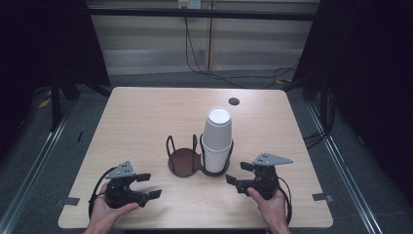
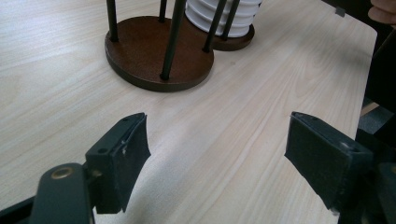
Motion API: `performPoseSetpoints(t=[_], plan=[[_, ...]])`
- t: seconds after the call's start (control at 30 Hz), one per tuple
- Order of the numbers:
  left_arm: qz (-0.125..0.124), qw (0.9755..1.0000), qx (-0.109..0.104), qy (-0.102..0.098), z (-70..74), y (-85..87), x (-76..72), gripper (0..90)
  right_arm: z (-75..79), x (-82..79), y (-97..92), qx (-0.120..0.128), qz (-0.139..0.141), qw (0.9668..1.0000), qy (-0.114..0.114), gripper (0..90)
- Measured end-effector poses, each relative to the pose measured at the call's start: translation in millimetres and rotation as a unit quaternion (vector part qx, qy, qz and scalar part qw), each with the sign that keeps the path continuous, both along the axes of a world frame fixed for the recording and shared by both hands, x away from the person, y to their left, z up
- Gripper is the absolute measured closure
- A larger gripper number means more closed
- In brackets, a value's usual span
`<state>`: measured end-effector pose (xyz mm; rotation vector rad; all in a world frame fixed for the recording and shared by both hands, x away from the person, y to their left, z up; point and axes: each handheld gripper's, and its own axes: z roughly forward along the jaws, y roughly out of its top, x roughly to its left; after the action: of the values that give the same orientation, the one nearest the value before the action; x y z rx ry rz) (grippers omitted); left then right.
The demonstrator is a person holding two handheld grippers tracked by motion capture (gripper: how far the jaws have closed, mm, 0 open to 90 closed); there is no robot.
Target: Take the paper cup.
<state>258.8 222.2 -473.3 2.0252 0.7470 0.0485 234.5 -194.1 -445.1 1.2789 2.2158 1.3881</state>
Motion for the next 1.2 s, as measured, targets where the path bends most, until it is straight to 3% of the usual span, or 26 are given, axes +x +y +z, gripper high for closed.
performPoseSetpoints(t=[0.07, 0.23, 0.27, 0.43, 0.5, 0.63, 0.73, 0.93, 0.97, 1.0, 1.17, 1.2], plan=[[0.000, 1.0000, -0.003, -0.003, 0.6, 0.9, 0.9, 23.4, 2.7, 0.5, -0.5, -0.008, -0.003, 0.9999, -0.008, 23.2], [0.001, 0.9999, -0.012, 0.002, 0.8, 1.8, 1.7, 22.9, 11.7, 2.8, -5.4, 0.002, 0.004, 0.9999, -0.012, 22.9], [-0.003, 0.9999, -0.010, 0.001, 0.9, 1.9, 2.2, 21.9, 14.6, 2.8, -6.9, 0.010, 0.006, 0.9998, -0.014, 21.5], [-0.012, 0.9999, -0.004, 0.006, 1.7, -0.1, 0.9, 22.4, 20.3, 2.5, -6.0, 0.002, 0.017, 0.9997, -0.018, 20.5], [-0.019, 0.9998, 0.003, -0.004, 3.2, -0.6, 0.1, 22.2, 26.5, 4.9, -4.9, 0.003, 0.021, 0.9995, -0.023, 20.2], [-0.015, 0.9999, -0.004, 0.001, 3.0, 0.0, -0.5, 22.3, 34.7, 8.1, -3.6, 0.004, 0.028, 0.9992, -0.027, 20.2], [-0.021, 0.9998, -0.004, -0.004, 2.7, -0.1, -0.1, 22.0, 48.4, 15.1, -3.4, 0.004, 0.044, 0.9990, -0.011, 16.8], [-0.023, 0.9996, 0.000, -0.017, 5.3, -2.5, -1.0, 22.3, 53.8, 22.6, -2.1, 0.001, 0.047, 0.9988, -0.011, 16.9], [-0.023, 0.9996, 0.001, -0.016, 5.0, -2.9, -1.4, 22.1, 55.3, 23.8, -1.1, -0.001, 0.047, 0.9988, -0.013, 16.8], [-0.028, 0.9994, -0.020, 0.000, 3.2, -2.6, -1.7, 20.9, 58.5, 26.2, 0.5, -0.004, 0.050, 0.9985, -0.020, 16.8], [-0.027, 0.9996, -0.004, 0.002, 1.1, -3.3, -1.5, 22.2, 64.0, 35.1, 0.7, -0.004, 0.050, 0.9985, -0.022, 16.8], [-0.028, 0.9993, -0.020, 0.013, 0.9, -2.7, -1.1, 21.9, 66.5, 39.1, 2.4, -0.016, 0.044, 0.9988, -0.015, 16.8]])
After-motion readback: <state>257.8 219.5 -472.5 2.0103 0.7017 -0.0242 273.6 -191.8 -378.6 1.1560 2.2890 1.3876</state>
